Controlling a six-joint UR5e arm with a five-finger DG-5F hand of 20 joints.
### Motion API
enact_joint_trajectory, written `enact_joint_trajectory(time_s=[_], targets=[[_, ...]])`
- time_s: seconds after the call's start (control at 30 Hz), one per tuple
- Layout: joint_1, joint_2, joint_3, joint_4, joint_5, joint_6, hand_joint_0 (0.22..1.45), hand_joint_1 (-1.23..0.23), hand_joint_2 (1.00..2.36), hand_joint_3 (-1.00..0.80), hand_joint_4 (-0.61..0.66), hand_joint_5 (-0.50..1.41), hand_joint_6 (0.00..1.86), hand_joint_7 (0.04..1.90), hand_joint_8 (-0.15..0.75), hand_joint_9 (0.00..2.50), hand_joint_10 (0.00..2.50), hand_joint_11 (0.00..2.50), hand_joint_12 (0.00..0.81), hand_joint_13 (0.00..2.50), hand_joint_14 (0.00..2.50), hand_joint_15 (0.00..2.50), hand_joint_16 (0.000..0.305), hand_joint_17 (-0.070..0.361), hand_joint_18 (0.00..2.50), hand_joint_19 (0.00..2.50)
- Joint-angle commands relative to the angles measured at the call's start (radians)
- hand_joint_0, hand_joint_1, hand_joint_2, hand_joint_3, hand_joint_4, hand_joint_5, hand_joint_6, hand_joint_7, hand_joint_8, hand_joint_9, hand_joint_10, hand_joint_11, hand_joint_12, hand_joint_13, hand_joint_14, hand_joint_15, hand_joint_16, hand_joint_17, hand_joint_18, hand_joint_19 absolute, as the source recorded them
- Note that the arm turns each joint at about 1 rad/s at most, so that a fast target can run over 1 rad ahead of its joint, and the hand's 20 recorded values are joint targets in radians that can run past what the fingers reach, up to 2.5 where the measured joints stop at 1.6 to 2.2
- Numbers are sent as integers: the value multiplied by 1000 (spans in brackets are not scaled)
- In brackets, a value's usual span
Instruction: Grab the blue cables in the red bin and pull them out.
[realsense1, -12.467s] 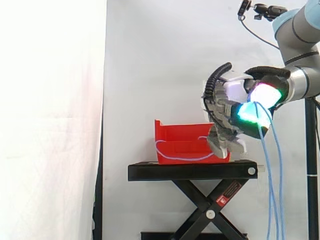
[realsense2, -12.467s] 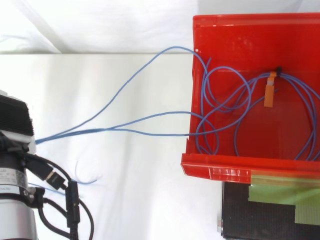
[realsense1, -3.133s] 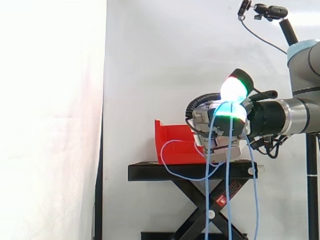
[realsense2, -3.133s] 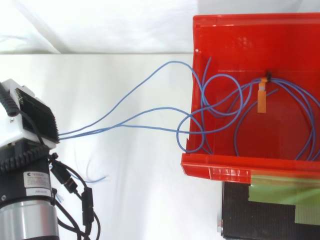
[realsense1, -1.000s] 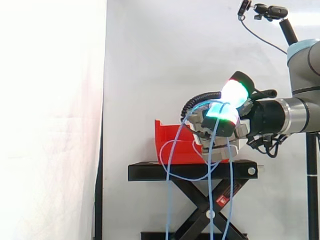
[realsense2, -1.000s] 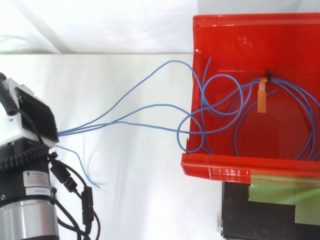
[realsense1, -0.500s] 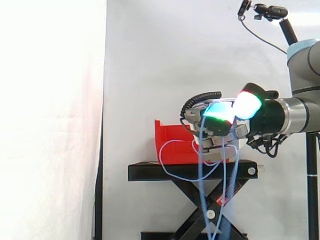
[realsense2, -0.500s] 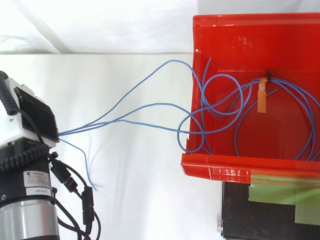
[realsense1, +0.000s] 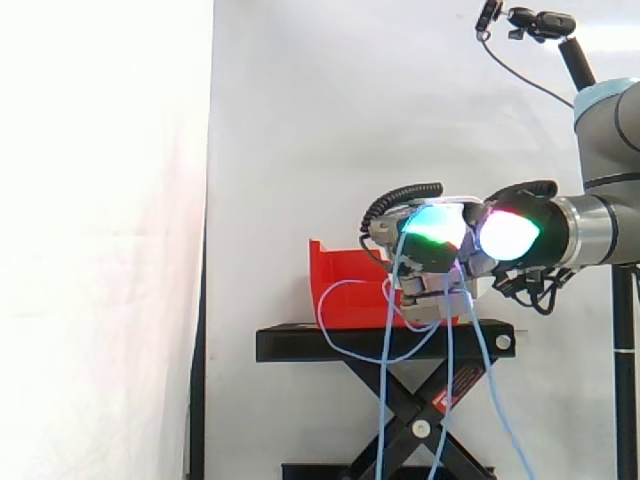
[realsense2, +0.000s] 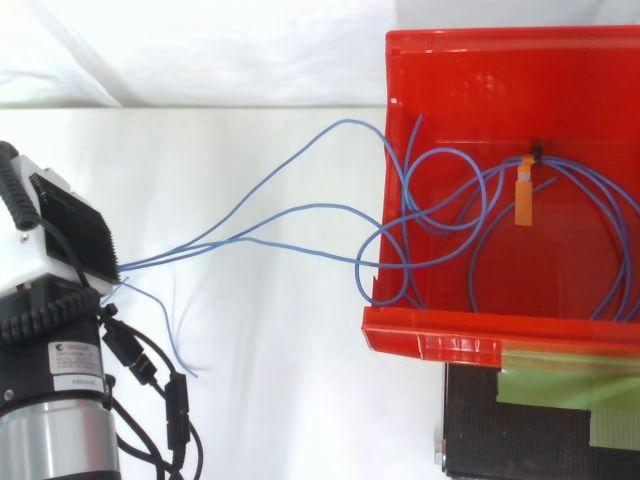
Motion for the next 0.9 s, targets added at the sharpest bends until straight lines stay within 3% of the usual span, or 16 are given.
enact_joint_trajectory(time_s=[0.0, 0.4, 0.67, 0.87], targets=[[0, 0, 2, 0, 0, 0, 893, -1154, 1000, -1000, 198, 502, 934, 389, 230, 1149, 763, 1599, 310, 1041, 2500, 448, 43, 96, 979, 1527], [0, -1, 1, 0, 0, 0, 670, -953, 1000, -1000, 255, 607, 709, 468, 295, 1241, 714, 1555, 339, 1110, 2500, 371, 54, 120, 948, 1105], [0, 0, 2, 0, 0, 0, 592, -871, 1000, -1000, 277, 780, 361, 637, 331, 1360, 512, 1643, 356, 1183, 2500, 332, 61, 138, 980, 869], [0, 0, 2, 5, 0, -3, 586, -843, 1000, -1000, 261, 915, 52, 801, 344, 1453, 244, 1784, 351, 1194, 2500, 344, 61, 138, 1011, 866]])
